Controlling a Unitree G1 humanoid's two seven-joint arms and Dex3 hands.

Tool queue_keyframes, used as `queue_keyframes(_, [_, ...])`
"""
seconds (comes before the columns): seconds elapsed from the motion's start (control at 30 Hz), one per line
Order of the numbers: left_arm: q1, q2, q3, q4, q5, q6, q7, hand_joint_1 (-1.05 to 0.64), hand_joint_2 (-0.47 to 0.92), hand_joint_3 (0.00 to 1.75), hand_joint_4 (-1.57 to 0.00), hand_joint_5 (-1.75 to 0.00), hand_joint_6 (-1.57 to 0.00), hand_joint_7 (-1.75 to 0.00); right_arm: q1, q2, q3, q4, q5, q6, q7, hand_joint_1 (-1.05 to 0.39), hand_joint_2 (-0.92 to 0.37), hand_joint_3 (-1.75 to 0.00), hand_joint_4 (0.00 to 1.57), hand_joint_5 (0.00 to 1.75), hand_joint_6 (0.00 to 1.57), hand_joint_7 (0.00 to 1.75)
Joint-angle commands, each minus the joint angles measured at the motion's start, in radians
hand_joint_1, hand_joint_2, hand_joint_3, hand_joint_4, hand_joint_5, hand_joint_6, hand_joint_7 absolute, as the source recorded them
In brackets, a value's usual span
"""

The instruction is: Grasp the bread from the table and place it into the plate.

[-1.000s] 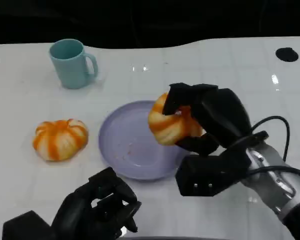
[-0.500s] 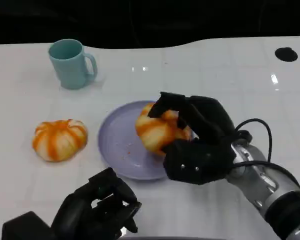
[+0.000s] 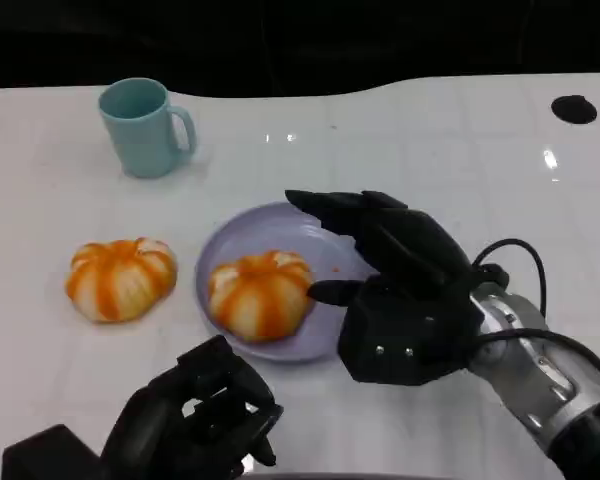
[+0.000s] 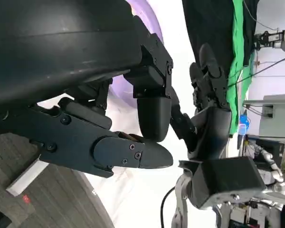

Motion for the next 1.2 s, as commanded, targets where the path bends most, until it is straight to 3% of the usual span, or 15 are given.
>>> queue_keyframes(0.03, [0.004,0.009,0.001,-0.003,-0.004,0.006,0.0,-0.59,0.92,0.25,-0.63,-1.75,-0.54,-1.6,0.061,-0.051,-0.03,-0.094,0.051,-0.014,0.053,-0.64,-0.92,-0.29,0.02,0.18,0.16,0.01])
queue_keyframes(0.4, [-0.006,0.011,0.005,0.006,0.002,0.004,0.002,-0.6,0.92,0.24,-0.63,-1.75,-0.55,-1.61,0.263,-0.149,-0.119,-0.285,0.193,-0.151,0.115,-0.58,-0.92,-0.25,0.05,0.31,0.2,0.03])
queue_keyframes(0.57, [-0.009,0.011,0.006,0.007,0.002,0.007,0.002,-0.58,0.92,0.25,-0.64,-1.75,-0.54,-1.61,0.353,-0.165,-0.168,-0.351,0.31,-0.218,0.158,-0.53,-0.92,-0.22,0.01,0.7,0.31,0.08])
queue_keyframes(0.63, [-0.011,0.012,0.006,0.009,0.004,0.003,0.002,-0.58,0.92,0.25,-0.64,-1.75,-0.54,-1.61,0.378,-0.163,-0.184,-0.365,0.352,-0.242,0.174,-0.52,-0.92,-0.22,0.0,0.78,0.33,0.09])
queue_keyframes(0.8, [-0.016,0.011,0.006,0.015,0.008,0.0,0.003,-0.58,0.92,0.26,-0.64,-1.75,-0.54,-1.61,0.48,-0.135,-0.238,-0.422,0.513,-0.293,0.21,-0.35,-0.92,-0.18,0.34,1.0,0.63,0.27])
queue_keyframes(0.87, [-0.017,0.01,0.007,0.018,0.006,-0.002,0.003,-0.58,0.92,0.26,-0.64,-1.75,-0.54,-1.61,0.511,-0.124,-0.253,-0.44,0.567,-0.309,0.226,-0.25,-0.91,-0.22,0.48,1.1,0.71,0.43])
queue_keyframes(0.9, [-0.018,0.009,0.008,0.02,0.005,-0.002,0.002,-0.59,0.92,0.25,-0.64,-1.75,-0.55,-1.61,0.527,-0.118,-0.26,-0.452,0.591,-0.311,0.234,-0.23,-0.88,-0.3,0.52,1.14,0.68,0.56])
queue_keyframes(0.93, [-0.019,0.009,0.009,0.02,0.003,0.0,0.002,-0.6,0.92,0.25,-0.65,-1.75,-0.55,-1.62,0.539,-0.115,-0.267,-0.46,0.608,-0.311,0.24,-0.2,-0.78,-0.5,0.58,1.2,0.66,0.75])
queue_keyframes(1.03, [-0.022,0.01,0.01,0.019,0.005,0.006,0.004,-0.6,0.92,0.24,-0.65,-1.75,-0.55,-1.62,0.579,-0.113,-0.291,-0.49,0.623,-0.312,0.248,-0.15,-0.56,-0.97,0.66,1.37,0.68,1.04])
queue_keyframes(1.2, [-0.03,0.01,0.015,0.036,0.0,-0.006,-0.004,-0.59,0.92,0.25,-0.65,-1.75,-0.55,-1.62,0.653,-0.112,-0.313,-0.566,0.678,-0.25,0.28,-0.05,-0.46,-1.28,0.74,1.58,0.75,1.32])
